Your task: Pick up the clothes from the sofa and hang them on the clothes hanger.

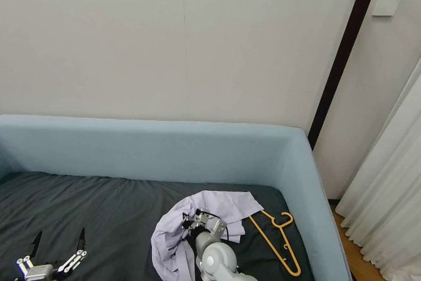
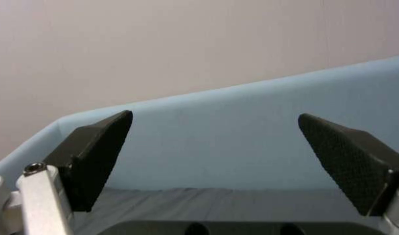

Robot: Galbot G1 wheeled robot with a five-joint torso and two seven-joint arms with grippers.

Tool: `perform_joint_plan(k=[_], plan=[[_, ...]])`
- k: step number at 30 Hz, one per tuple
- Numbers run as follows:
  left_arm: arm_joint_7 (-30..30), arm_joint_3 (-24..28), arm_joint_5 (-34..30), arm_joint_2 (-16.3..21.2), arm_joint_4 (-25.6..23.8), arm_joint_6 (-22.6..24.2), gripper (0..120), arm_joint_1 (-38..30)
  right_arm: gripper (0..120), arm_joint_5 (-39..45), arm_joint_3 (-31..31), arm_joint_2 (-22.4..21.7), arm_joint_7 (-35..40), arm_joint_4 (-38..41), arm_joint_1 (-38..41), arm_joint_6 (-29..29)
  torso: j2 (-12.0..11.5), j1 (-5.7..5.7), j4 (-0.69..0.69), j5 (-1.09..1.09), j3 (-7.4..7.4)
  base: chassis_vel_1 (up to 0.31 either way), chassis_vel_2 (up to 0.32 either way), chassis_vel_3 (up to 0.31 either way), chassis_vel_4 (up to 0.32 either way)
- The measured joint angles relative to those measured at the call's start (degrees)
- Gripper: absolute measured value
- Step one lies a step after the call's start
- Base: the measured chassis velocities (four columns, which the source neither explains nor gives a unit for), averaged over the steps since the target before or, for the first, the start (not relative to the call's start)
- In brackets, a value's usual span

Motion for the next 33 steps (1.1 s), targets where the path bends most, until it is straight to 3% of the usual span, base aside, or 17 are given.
perform_joint_plan(k=[8, 15, 21, 33], plan=[[0.08, 2.09, 0.25, 0.09, 2.08, -1.15, 100, -0.79, 0, 6.10, 0.63, -13.86, -10.36, 14.28, 3.75, 5.27, -0.01, 0.00, -0.02, 0.01, 0.00, 0.000, 0.000, 0.000, 0.000], [0.10, 4.62, 1.43, -0.03, 2.27, -1.30, 100, -1.43, 0, 11.44, 0.81, -22.73, -9.16, 25.60, 10.85, 6.61, -0.01, 0.00, -0.01, 0.00, 0.00, 0.000, 0.000, 0.000, 0.000], [0.21, 5.84, 2.66, 1.09, 2.18, -1.43, 100, -2.14, 0, 11.77, 2.62, -25.97, -4.86, 31.00, 17.86, 6.68, -0.01, 0.00, 0.00, 0.00, 0.01, 0.000, 0.000, 0.000, 0.000], [0.27, 7.46, 2.61, 1.03, 2.65, -1.46, 100, -3.94, 0, 12.77, 6.17, -28.44, -1.61, 30.93, 33.60, 6.41, -0.01, 0.00, 0.00, -0.02, 0.00, 0.000, 0.000, 0.000, 0.000]])
